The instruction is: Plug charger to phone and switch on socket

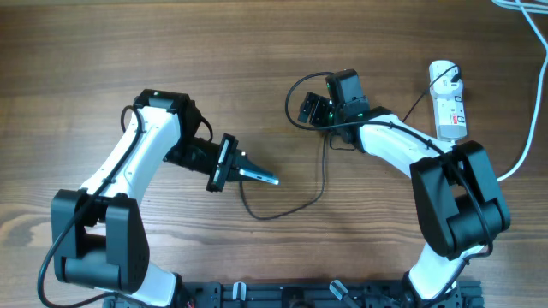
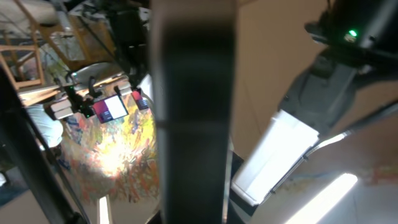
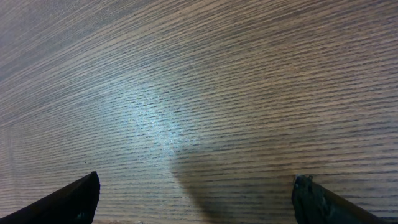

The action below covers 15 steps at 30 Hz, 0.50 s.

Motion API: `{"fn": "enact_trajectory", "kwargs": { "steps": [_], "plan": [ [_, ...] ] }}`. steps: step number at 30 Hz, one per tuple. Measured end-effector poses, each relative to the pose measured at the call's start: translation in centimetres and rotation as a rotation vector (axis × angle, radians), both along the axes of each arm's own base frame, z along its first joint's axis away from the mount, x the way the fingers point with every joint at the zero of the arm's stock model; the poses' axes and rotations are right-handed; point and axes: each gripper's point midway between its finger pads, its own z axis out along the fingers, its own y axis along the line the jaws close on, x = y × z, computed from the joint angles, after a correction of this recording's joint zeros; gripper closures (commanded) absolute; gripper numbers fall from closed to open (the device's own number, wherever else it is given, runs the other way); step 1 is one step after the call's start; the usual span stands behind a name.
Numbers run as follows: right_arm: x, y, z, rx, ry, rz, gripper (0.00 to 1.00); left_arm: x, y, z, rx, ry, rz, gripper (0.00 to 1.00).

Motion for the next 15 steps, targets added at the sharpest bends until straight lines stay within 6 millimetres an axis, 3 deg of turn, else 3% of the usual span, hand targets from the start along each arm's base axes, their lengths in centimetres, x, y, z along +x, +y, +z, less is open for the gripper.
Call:
{"fn": "enact_trajectory", "kwargs": {
  "steps": [9, 15],
  "plan": [
    [0.0, 0.0, 0.0, 0.0, 0.0, 0.0, 0.0, 0.8, 1.0, -3.7, 0.175, -0.077, -0.045, 0.96],
    [0.0, 0.0, 0.0, 0.0, 0.0, 0.0, 0.0, 4.2, 3.0, -8.5, 0.403, -0.349, -0.089, 0.96]
  ]
}}
